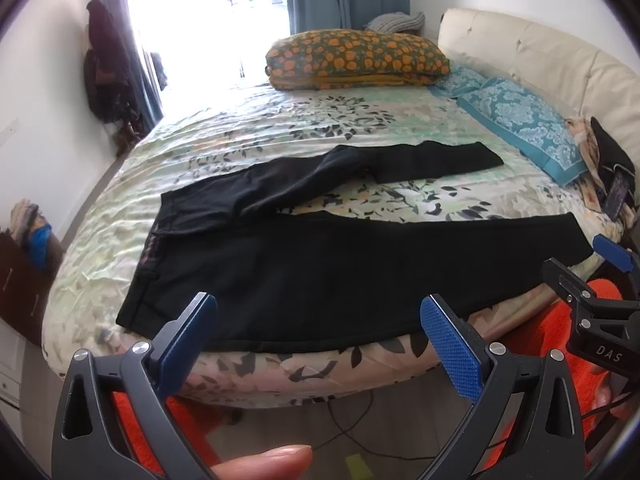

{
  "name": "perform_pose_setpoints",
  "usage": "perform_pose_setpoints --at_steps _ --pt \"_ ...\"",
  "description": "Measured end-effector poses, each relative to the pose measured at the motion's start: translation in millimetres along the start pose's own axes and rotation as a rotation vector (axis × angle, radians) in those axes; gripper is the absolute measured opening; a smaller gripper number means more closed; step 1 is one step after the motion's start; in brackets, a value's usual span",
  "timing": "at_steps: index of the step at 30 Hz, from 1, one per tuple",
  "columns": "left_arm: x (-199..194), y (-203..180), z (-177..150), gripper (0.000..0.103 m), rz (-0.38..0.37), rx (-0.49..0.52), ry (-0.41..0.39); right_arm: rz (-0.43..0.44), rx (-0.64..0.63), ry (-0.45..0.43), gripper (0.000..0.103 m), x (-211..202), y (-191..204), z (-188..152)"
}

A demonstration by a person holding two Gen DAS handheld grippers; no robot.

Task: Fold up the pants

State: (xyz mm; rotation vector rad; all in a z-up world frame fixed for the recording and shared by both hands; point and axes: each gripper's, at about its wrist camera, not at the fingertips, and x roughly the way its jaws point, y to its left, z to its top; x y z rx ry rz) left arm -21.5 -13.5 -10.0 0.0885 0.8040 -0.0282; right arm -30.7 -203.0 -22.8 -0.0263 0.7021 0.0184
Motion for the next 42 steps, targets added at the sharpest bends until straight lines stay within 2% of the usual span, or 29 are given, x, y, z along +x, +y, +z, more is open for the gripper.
perform_pose_setpoints --at_steps 22,42 --pt "14.6 -7.6 -12.9 0.102 0.055 0.028 0.073 -0.059 0.007 0.018 0.103 0.6 -3.1 -0.5" --pt "19.5 -9.2 -13.5 0.102 0.059 0.030 0.086 -0.061 0.017 0.053 0.103 10.5 -0.8 -6.7"
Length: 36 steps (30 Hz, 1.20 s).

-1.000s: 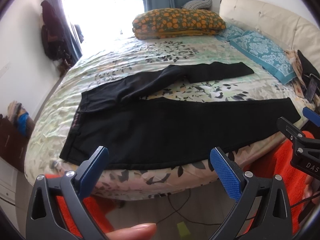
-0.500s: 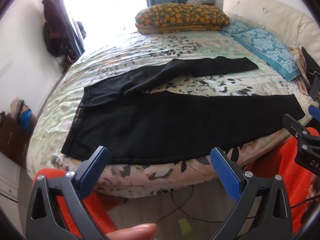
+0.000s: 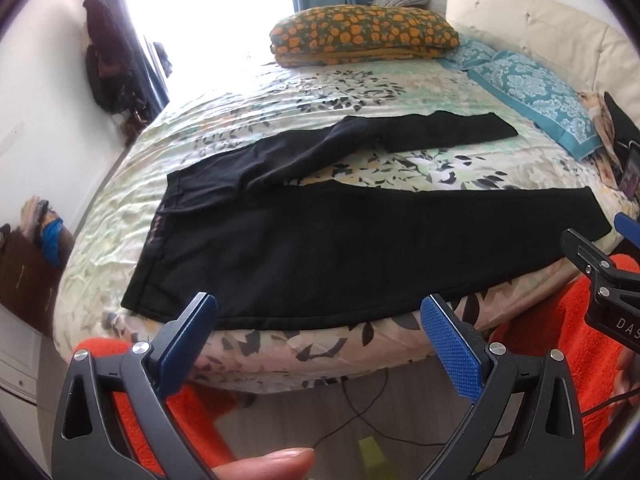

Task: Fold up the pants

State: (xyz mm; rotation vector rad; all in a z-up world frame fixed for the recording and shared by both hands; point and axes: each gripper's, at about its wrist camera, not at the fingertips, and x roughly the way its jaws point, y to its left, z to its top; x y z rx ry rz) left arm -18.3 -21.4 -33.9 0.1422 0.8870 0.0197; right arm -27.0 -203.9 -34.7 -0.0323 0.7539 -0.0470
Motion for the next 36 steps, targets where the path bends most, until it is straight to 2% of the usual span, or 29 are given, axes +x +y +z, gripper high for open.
perform_pose_setpoints --at_steps 23,28,32,36 --pt "21.9 1.5 -4.6 0.102 0.003 -0.003 0.055 0.007 -0.005 0.068 0.103 24.4 7.5 -7.4" --pt "25.9 4.7 2.2 0.102 0.019 -0.007 0.045 0.012 0.009 0.060 0.103 26.6 1.5 -5.6" --pt "30.8 13.7 10.9 0.102 0.037 -0.036 0.032 0.038 0.024 0.062 0.103 39.5 -12.6 6.3" --pt "45.7 19.0 11.7 0.102 0.052 -0.054 0.064 0.104 0.074 0.028 0.103 68.2 -53.2 43.1"
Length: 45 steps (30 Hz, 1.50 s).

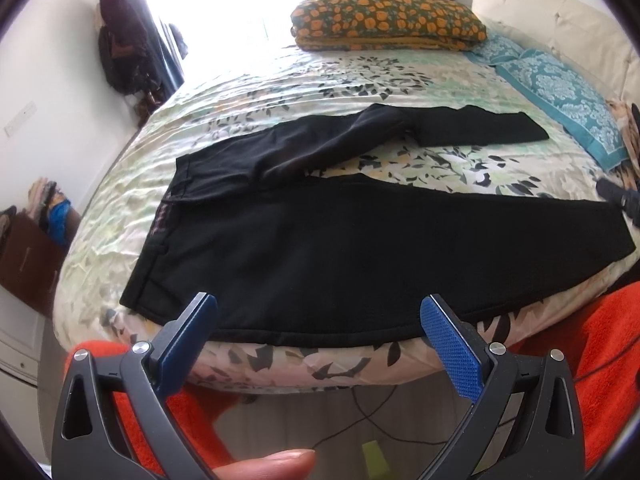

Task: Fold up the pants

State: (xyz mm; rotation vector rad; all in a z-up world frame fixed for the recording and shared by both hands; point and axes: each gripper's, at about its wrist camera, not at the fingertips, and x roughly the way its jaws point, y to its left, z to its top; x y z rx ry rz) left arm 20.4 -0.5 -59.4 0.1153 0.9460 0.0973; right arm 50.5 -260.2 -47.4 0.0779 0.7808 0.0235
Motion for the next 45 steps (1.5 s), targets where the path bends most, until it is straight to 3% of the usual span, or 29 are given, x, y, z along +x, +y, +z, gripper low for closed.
perform_pose_setpoints --at_steps 3,5,8,12,17,21,22,23,24,26,29,32,35,38,39,41,43,45 --pt "16.6 -2.4 -2.5 0.102 0.005 0.000 0.046 -0.013 0.092 -0.012 0.103 33.4 -56.8 38.7" --pt "27.0 -5.7 -4.4 0.102 0.003 -0.001 0.073 -0.042 0.164 0.013 0.103 66.3 -100.9 64.3" --pt "42.3 -12.6 -3.3 0.102 0.001 0.003 0.103 -0.013 0.319 0.080 0.102 127.0 -173.0 97.8" --pt "60.6 -21.4 6.9 0.102 0.000 0.002 0.129 0.010 0.497 0.205 0.086 219.5 -251.6 131.3" --pt "81.7 -31.8 22.0 0.102 0.018 0.005 0.147 -0.028 0.552 0.233 0.082 305.0 -303.3 164.7" --pt "96.0 -35.7 24.7 0.102 0.039 0.012 0.183 -0.020 0.642 0.251 0.081 352.7 -322.2 172.1" --pt "99.1 -36.6 24.2 0.102 0.044 0.016 0.195 -0.032 0.627 0.252 0.076 358.2 -320.4 174.8" --pt "101.5 -37.5 23.4 0.102 0.047 0.019 0.205 -0.053 0.576 0.260 0.038 362.2 -315.1 180.9" --pt "103.1 -38.7 22.8 0.102 0.047 0.021 0.211 -0.086 0.500 0.277 0.017 365.0 -308.1 188.2" --pt "103.3 -41.2 20.8 0.102 0.043 0.026 0.210 -0.127 0.361 0.282 0.018 363.3 -293.4 201.2" --pt "104.0 -47.5 17.3 0.102 0.033 0.041 0.213 -0.261 0.095 0.188 0.018 347.4 -269.1 226.1" --pt "103.2 -55.7 13.7 0.102 0.019 0.061 0.222 -0.314 0.010 0.108 0.018 341.7 -267.4 246.8" --pt "101.1 -62.9 12.2 0.102 0.009 0.077 0.228 -0.341 -0.055 0.150 0.018 361.4 -263.7 249.4" --pt "100.3 -65.9 18.5 0.102 -0.012 0.083 0.228 -0.360 -0.068 0.243 0.022 386.9 -267.0 228.1" --pt "101.3 -63.3 25.3 0.102 -0.029 0.083 0.226 -0.350 -0.033 0.273 0.025 393.2 -272.6 220.2" --pt "105.3 -47.3 52.2 0.102 -0.054 0.054 0.190 -0.350 0.041 0.261 0.061 387.5 -285.8 208.6" --pt "116.6 -19.7 93.2 0.102 -0.041 -0.011 0.119 -0.318 0.110 0.230 0.073 371.8 -294.7 205.3" --pt "142.7 8.8 137.7 0.102 -0.033 -0.070 0.084 -0.327 0.124 0.180 0.073 350.7 -293.7 204.2"
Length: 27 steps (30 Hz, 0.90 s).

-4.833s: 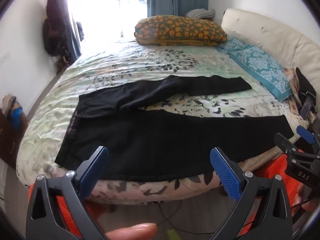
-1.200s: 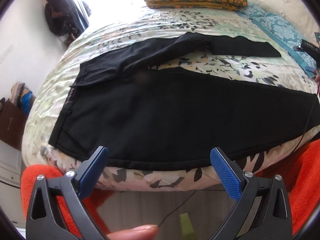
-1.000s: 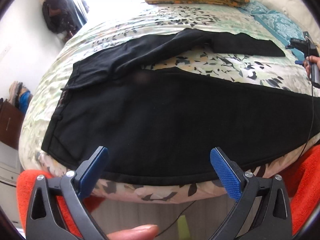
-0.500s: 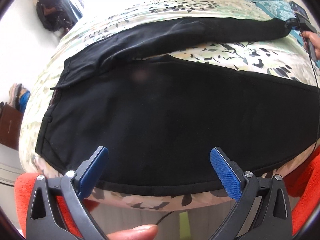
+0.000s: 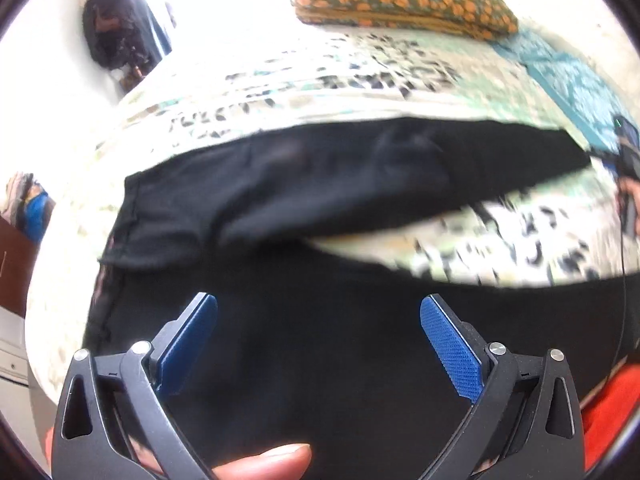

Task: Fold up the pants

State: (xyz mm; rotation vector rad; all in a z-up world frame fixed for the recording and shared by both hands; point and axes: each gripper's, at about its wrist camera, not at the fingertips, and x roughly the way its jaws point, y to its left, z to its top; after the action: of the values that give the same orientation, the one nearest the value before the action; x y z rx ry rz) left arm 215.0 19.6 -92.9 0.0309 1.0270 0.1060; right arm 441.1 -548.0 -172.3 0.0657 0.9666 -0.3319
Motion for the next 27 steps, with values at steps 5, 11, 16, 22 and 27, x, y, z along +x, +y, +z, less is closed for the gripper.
perform_pose_setpoints --at_steps 5,11,16,22,27 --pt "105.6 45.8 55.8 0.102 0.194 -0.019 0.056 0.075 -0.068 -0.074 0.076 -54.6 16.6 -16.3" --pt "145.1 66.6 33.2 0.103 0.333 0.030 0.086 0.277 -0.124 -0.050 0.087 -102.2 74.2 -36.5" --pt "118.1 68.0 51.2 0.102 0.300 -0.008 0.040 0.420 -0.260 0.007 0.087 -121.2 168.9 -51.8" --pt "161.7 78.2 73.0 0.103 0.340 -0.040 0.105 0.605 -0.348 0.076 0.087 -122.5 308.7 -83.2" --pt "183.1 105.3 51.2 0.103 0.230 -0.163 0.028 0.523 -0.466 0.147 0.088 -89.1 379.9 -124.5"
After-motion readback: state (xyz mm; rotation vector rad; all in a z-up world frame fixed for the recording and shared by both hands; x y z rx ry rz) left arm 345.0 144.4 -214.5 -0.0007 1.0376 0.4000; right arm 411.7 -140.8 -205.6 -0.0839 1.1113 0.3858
